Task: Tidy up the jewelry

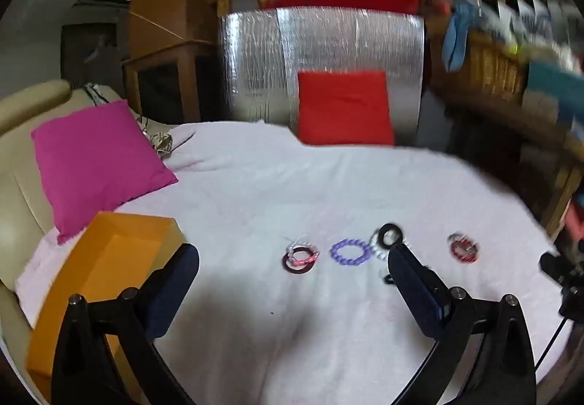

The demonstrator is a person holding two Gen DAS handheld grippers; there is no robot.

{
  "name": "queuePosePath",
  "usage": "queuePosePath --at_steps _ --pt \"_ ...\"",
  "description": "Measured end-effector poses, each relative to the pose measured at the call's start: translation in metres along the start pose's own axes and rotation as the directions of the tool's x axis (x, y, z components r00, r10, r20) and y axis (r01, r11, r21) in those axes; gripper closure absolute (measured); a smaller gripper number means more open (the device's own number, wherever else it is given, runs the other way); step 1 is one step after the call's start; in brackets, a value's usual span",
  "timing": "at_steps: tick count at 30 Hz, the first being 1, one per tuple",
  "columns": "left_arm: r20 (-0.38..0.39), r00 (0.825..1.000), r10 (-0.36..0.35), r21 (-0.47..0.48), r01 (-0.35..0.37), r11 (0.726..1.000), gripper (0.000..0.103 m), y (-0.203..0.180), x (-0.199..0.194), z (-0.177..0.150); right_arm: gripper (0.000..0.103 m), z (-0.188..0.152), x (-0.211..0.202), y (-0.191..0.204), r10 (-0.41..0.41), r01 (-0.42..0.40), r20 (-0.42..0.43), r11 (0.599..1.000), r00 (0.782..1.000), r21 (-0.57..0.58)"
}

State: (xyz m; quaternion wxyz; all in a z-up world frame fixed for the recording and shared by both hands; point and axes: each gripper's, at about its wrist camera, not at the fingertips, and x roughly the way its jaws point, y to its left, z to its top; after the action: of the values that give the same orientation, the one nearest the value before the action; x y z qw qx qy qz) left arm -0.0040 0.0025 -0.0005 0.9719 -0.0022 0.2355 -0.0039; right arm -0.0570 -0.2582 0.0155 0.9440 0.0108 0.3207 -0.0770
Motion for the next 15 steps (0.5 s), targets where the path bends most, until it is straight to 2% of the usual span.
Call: queuePosePath --at_steps 4,5,6,7,12,15 --pt "-0.05 0.998 -0.026 -0.058 0.023 0.998 0.0 0.01 0.009 -0.002 0.0 -0.009 -0.001 0.002 0.027 -0.027 0.002 0.995 1.0 0.094" --pt "-0.05 0.999 -0.011 -0.051 0.008 0.999 0.0 0.021 0.008 -0.004 0.0 -0.009 0.006 0.005 0.042 -0.039 -0.023 0.993 0.999 0.115" --pt "-0.025 1.0 0.011 -0.047 -0.012 0.999 0.0 0.017 0.007 -0.003 0.0 -0.006 0.008 0.007 0.062 -0.055 -0.051 0.991 0.997 0.125" --pt "-0.033 0.999 0.032 -0.042 -0.033 0.999 0.0 0.016 0.008 -0.003 0.0 -0.007 0.011 0.01 0.08 -0.07 -0.07 0.989 0.994 0.131" --pt "-0.104 0.994 0.025 -0.03 -0.029 0.999 0.0 0.027 0.029 -0.006 0.0 -0.013 0.036 0.024 0.117 -0.094 -0.126 0.98 0.985 0.175" --pt "-0.131 0.99 0.048 0.026 -0.045 0.999 0.0 0.032 0.032 -0.001 0.0 -0.014 0.045 0.033 0.145 -0.118 -0.138 0.975 0.98 0.189"
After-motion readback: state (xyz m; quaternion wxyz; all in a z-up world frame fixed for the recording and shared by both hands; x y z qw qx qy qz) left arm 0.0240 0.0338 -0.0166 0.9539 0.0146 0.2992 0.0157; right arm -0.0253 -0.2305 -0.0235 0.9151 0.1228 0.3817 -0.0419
